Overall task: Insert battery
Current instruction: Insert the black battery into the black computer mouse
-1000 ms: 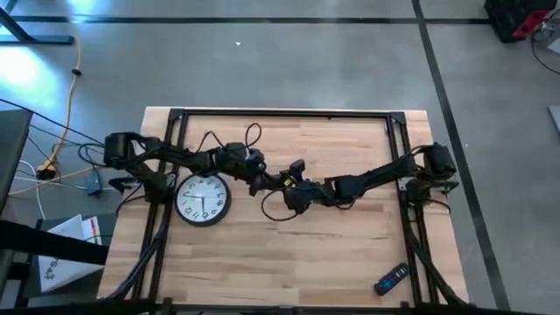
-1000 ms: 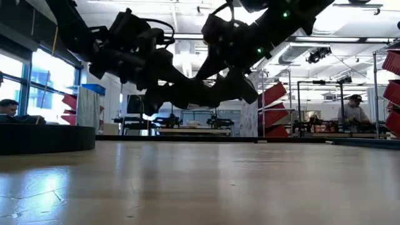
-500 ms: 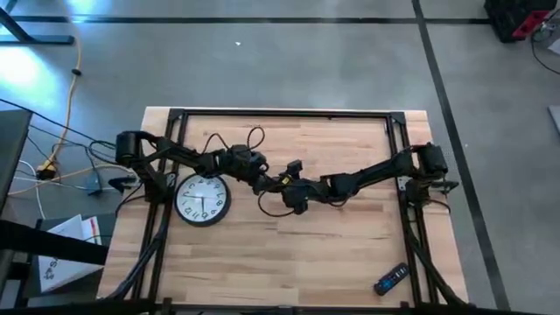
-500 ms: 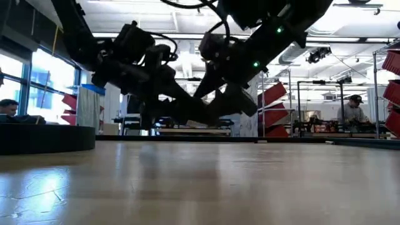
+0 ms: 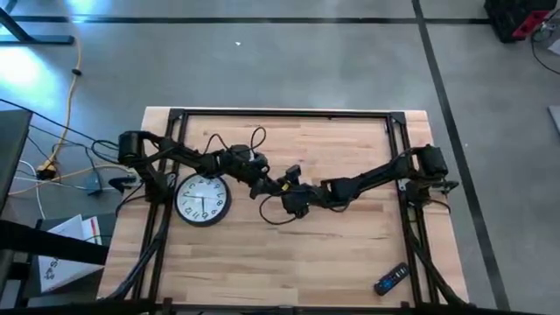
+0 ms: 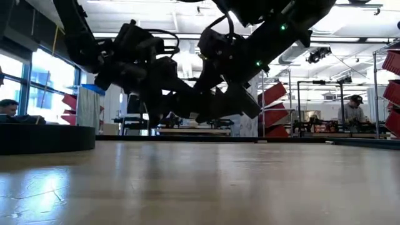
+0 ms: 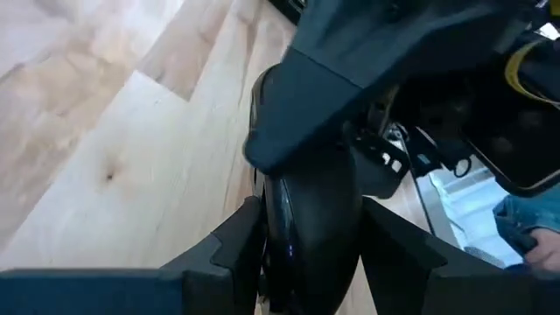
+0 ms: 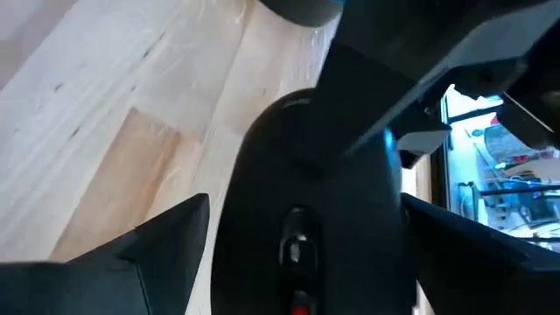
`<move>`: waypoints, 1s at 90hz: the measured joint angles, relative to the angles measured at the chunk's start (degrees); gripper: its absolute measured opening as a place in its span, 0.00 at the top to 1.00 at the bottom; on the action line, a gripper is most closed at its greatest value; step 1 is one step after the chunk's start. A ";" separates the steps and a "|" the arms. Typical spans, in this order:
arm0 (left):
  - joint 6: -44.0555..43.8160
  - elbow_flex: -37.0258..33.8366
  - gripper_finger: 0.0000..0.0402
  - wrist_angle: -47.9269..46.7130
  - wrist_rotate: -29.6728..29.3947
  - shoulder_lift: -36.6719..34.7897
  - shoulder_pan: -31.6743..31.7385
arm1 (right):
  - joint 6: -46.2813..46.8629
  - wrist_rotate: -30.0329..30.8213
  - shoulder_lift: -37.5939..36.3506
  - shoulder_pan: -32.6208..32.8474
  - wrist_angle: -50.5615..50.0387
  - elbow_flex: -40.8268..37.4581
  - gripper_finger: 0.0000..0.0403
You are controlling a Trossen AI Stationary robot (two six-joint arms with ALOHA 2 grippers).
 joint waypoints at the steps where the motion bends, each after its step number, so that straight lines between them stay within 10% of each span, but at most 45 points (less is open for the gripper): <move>1: 0.00 0.00 0.67 -0.06 -0.02 0.00 0.00 | 0.03 -0.01 0.00 0.00 0.04 0.00 0.19; 90: 0.53 -0.04 0.65 0.08 0.14 0.00 -0.81 | 3.25 -0.99 0.00 -0.15 -0.17 0.00 0.39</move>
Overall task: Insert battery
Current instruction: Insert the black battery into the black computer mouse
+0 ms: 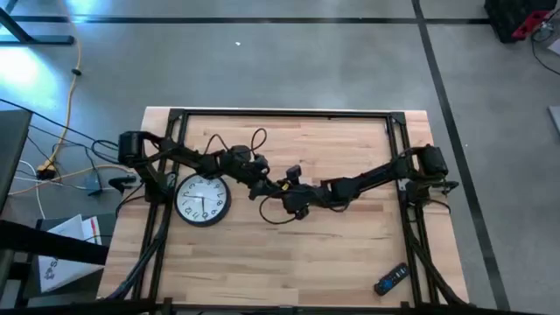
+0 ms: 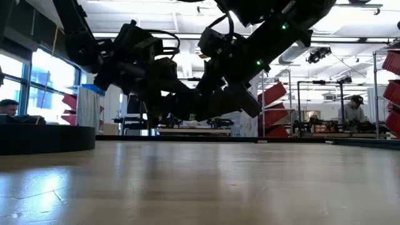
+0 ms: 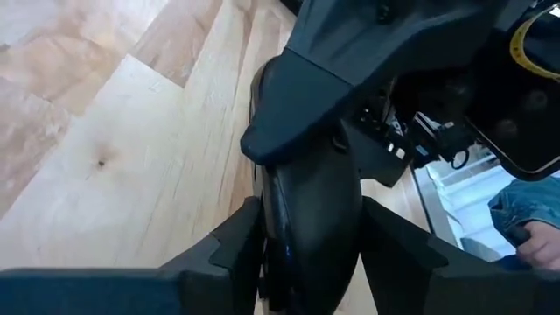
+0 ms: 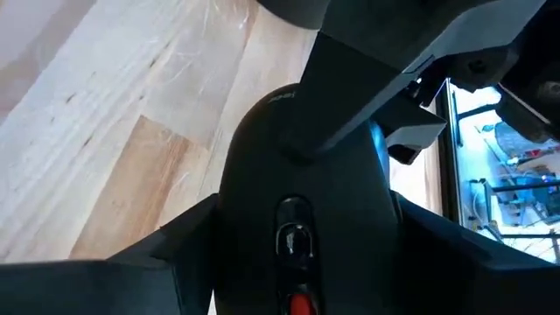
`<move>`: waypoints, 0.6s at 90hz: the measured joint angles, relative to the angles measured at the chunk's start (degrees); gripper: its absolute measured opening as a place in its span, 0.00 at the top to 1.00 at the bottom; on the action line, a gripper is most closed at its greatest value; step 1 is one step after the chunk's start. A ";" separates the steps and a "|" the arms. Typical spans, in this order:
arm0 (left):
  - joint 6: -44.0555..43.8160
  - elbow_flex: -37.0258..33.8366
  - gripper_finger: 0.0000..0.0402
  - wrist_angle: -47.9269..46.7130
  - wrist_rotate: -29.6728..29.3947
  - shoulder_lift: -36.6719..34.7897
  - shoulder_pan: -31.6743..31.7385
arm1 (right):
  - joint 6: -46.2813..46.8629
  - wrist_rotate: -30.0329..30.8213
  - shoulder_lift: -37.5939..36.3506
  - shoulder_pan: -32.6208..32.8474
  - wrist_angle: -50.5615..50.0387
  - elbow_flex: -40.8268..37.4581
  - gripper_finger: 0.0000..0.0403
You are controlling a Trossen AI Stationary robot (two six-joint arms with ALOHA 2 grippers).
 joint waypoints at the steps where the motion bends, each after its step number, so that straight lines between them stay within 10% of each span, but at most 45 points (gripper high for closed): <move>1: 0.14 0.00 0.65 0.01 -0.09 0.00 0.00 | 0.19 0.02 0.00 0.00 -0.07 0.00 0.39; 54: 5.89 0.11 0.40 0.23 -0.63 -0.23 1.73 | 8.71 -3.67 -0.04 -0.21 -0.96 0.00 0.39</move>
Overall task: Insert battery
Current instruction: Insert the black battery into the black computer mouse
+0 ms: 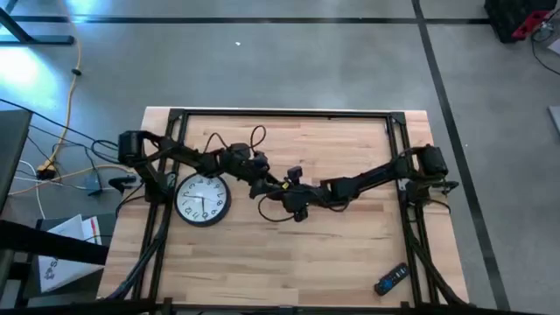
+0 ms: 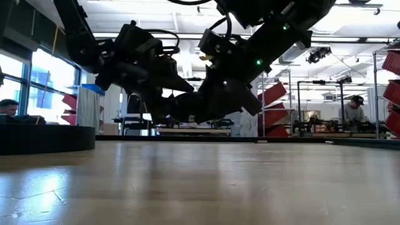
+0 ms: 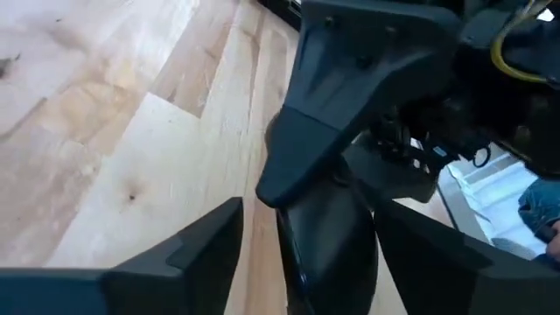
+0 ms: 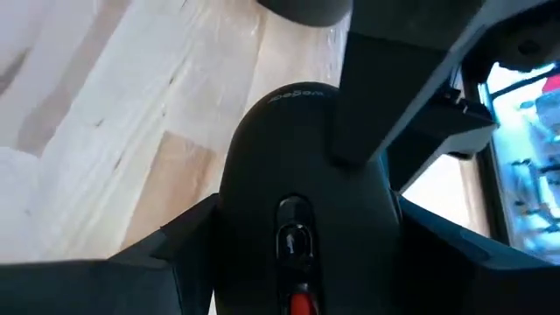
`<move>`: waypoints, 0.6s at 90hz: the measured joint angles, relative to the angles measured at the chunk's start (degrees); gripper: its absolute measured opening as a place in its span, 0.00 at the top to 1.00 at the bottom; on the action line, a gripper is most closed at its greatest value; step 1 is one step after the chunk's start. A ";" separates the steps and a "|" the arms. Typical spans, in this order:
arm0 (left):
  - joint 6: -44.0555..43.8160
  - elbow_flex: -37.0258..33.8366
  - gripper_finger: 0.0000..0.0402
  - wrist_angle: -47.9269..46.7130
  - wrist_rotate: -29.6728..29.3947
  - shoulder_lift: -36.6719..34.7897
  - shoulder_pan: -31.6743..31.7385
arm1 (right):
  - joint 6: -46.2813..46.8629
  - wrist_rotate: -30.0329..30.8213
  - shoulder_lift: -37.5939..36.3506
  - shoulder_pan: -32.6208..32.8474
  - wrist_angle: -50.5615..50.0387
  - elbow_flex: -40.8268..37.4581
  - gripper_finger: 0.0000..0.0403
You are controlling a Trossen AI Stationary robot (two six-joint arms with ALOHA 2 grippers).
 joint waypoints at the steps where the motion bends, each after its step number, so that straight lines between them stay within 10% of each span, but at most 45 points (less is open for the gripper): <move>1: 0.12 0.00 0.40 -0.11 0.01 -0.08 0.05 | 0.51 -0.35 -0.05 -0.07 -0.12 0.00 0.39; 29: 9.66 -0.02 0.40 -9.11 -1.00 -10.09 4.74 | 14.45 -15.34 -1.93 -4.43 -5.96 0.00 0.39; 54: 22.03 -0.12 0.40 -22.05 -15.40 -25.01 5.87 | 20.13 -20.00 -0.91 -8.75 -6.30 0.00 0.39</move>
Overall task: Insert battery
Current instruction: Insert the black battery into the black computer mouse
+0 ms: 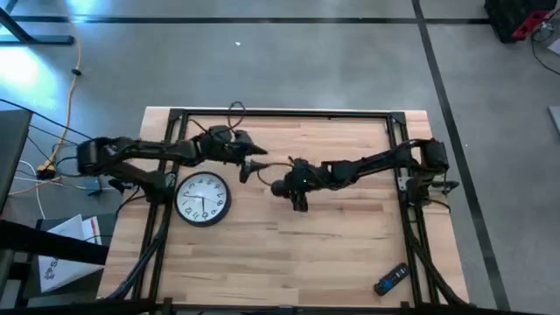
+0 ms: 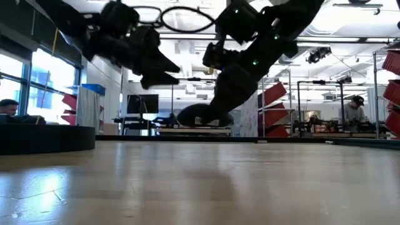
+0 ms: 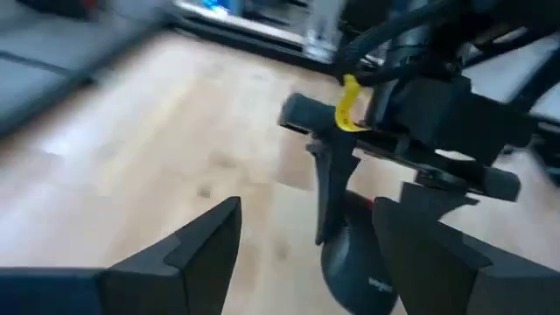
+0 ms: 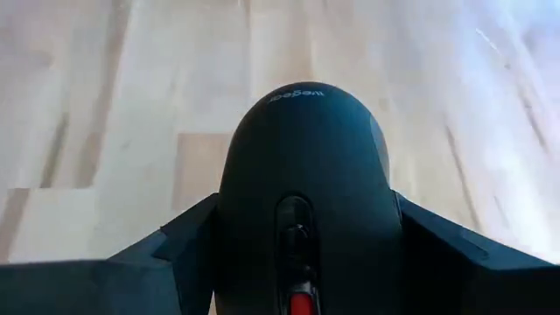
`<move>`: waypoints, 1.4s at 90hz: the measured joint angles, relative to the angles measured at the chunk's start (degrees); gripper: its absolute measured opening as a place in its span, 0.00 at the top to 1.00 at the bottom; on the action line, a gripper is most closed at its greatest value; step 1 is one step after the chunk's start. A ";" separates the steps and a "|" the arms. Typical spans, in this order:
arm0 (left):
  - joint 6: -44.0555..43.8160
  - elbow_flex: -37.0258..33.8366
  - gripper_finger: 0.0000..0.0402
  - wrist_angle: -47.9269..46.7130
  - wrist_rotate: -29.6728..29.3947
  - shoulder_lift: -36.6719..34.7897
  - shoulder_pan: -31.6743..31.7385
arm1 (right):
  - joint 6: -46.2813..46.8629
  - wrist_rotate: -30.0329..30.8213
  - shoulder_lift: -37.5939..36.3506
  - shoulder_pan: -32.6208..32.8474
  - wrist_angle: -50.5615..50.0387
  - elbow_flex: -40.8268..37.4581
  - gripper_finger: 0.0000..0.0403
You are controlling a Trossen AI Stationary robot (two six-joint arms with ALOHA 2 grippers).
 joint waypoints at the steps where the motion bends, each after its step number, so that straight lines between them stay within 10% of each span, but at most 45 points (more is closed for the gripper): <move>1: 0.17 -0.09 0.40 0.00 -0.20 -0.49 -0.03 | -0.08 -0.01 0.22 0.05 0.22 0.00 0.39; 43: -1.34 -11.67 0.42 1.51 -1.25 -16.12 -2.85 | 6.55 -1.70 6.63 1.13 8.06 0.02 0.39; 126: 1.73 -14.96 0.42 16.05 -0.38 -16.44 -11.57 | 10.68 -2.45 7.92 1.28 4.74 0.85 0.25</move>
